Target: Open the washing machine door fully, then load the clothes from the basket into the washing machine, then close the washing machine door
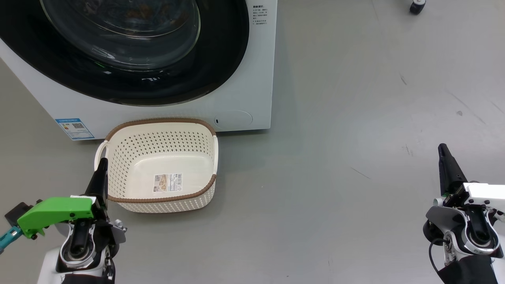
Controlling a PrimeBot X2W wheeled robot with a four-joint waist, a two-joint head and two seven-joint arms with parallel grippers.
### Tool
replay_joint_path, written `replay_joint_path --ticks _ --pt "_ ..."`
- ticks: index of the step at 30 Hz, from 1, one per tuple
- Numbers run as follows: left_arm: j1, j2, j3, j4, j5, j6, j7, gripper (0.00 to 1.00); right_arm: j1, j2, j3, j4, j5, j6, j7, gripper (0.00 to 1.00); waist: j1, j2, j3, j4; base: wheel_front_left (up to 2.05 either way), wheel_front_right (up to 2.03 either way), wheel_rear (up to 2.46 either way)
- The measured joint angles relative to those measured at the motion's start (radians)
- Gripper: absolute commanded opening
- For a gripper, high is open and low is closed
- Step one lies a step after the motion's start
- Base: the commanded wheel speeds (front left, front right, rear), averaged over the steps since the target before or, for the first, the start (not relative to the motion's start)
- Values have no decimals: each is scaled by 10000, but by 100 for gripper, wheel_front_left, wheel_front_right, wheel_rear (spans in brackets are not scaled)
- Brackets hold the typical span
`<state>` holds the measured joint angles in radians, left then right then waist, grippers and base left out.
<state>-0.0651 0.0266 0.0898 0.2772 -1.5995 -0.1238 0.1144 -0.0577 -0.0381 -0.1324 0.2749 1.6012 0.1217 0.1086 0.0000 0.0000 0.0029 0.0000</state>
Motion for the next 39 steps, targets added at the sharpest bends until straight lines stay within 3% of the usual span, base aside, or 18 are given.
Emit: replay_joint_path --ticks 39 --pt "0 0 -4 -4 -2 0 0 0 0 0 0 0 0 0 0 0 0 0 0 0 0 0 0"
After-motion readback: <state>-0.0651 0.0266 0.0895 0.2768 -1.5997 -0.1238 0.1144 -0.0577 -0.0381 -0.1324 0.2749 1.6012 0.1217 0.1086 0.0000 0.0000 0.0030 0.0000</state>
